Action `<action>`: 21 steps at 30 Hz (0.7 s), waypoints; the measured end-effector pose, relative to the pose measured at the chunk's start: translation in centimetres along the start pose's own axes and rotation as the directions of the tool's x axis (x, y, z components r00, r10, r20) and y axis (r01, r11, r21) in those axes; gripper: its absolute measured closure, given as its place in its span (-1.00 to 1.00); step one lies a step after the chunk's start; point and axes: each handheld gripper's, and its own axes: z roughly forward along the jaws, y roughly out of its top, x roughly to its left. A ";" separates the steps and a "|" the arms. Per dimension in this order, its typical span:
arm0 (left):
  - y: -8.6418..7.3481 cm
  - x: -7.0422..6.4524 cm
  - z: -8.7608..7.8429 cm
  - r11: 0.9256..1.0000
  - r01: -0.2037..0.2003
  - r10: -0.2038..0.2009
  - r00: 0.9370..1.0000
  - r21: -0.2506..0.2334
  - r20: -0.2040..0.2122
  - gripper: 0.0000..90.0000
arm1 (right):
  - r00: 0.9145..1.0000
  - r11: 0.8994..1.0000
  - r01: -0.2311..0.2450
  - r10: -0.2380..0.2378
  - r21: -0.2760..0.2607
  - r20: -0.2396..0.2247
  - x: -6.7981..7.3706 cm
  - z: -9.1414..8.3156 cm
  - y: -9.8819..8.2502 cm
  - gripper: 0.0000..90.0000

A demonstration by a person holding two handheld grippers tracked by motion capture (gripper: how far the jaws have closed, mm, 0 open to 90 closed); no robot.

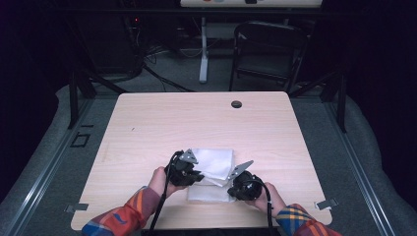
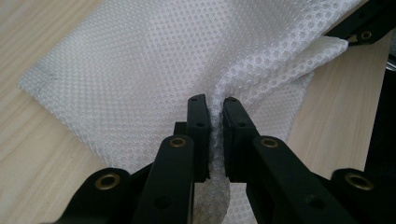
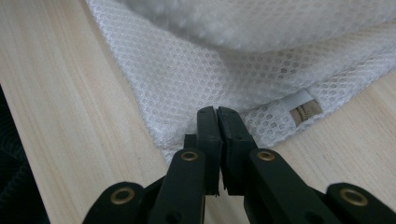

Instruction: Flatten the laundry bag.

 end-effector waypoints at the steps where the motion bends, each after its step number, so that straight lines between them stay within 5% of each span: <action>1: 0.1 0.1 -0.1 1.000 0.001 -0.001 1.000 -0.001 -0.001 0.85 | 1.000 1.000 0.009 -0.009 0.006 0.001 0.0 0.0 0.0 0.96; 21: 3.6 1.7 -2.2 0.996 0.035 -0.042 0.995 -0.076 -0.086 0.86 | 1.000 1.000 0.026 -0.026 0.007 0.004 0.1 0.0 0.1 0.98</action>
